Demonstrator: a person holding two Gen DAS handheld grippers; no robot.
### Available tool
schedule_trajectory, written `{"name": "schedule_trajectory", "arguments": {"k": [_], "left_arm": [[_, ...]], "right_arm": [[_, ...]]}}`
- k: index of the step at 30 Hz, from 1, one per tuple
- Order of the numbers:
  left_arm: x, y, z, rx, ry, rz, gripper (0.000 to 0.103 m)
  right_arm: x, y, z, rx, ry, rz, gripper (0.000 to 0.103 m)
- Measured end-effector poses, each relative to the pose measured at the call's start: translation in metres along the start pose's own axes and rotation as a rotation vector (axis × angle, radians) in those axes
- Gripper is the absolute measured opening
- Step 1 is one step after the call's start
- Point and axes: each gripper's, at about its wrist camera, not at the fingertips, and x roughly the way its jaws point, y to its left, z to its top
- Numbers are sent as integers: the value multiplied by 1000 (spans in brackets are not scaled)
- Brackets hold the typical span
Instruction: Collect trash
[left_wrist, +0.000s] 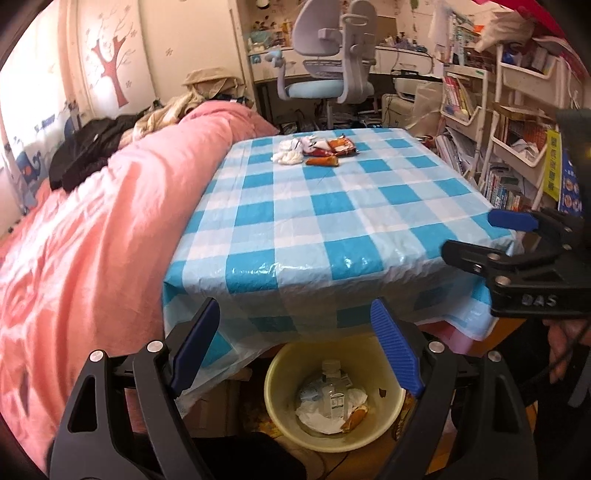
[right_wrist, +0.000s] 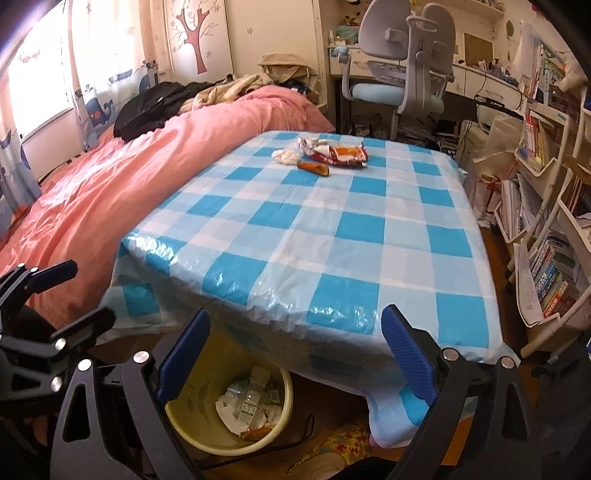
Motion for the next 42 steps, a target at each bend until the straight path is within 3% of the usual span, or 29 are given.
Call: {"name": "schedule_trajectory", "arguments": {"k": [9, 15, 20, 23, 25, 30, 42], "left_arm": [[-31, -3, 36, 13, -77, -44, 85], [-14, 9, 62, -33, -115, -89, 87], [36, 30, 74, -55, -81, -79, 87], [69, 48, 89, -153, -39, -73, 87], [90, 57, 106, -231, -40, -111, 87], [144, 51, 154, -207, -39, -108, 87], [288, 51, 268, -209, -36, -162, 87]], "right_arm": [[-14, -3, 5, 4, -43, -31, 91], [-7, -7, 4, 12, -41, -33, 91], [-9, -4, 24, -9, -71, -13, 91], [7, -6, 29, -38, -36, -8, 91], [18, -11, 34, -11, -7, 28, 91], [43, -14, 53, -98, 19, 30, 91], [103, -29, 91, -72, 86, 106, 89]]}}
